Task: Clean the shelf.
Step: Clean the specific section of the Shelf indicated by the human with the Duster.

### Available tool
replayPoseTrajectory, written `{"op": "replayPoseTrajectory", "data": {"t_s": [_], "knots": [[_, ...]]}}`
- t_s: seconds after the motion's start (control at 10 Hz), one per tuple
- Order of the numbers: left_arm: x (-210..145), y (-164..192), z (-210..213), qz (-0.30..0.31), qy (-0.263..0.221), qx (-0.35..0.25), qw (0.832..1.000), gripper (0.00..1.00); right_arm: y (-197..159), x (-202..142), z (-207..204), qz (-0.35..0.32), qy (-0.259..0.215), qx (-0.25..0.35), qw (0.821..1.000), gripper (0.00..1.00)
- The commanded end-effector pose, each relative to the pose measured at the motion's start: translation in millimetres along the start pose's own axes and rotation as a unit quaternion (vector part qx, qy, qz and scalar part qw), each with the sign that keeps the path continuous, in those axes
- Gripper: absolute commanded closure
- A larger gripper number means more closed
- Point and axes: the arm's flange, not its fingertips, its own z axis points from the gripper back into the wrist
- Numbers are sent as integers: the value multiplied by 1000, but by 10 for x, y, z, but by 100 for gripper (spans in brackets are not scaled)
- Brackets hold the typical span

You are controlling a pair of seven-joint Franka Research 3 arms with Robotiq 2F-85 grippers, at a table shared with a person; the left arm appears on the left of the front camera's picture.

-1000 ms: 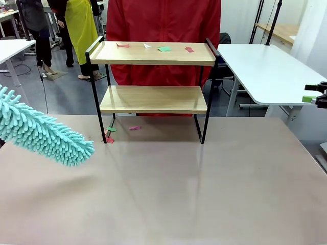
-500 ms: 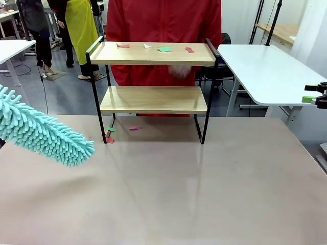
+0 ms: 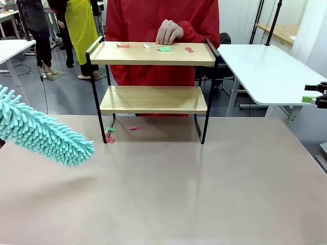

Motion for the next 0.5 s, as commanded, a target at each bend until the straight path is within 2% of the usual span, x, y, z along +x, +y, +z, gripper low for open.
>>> {"op": "replayPoseTrajectory", "data": {"t_s": [0.0, 0.4], "knots": [[-34, -9, 2, -7, 1, 0, 1000, 86, 5, 83, -13, -2, 8, -6, 1000, 0], [-34, -9, 2, -7, 1, 0, 1000, 86, 5, 83, -13, -2, 8, -6, 1000, 0]]}}
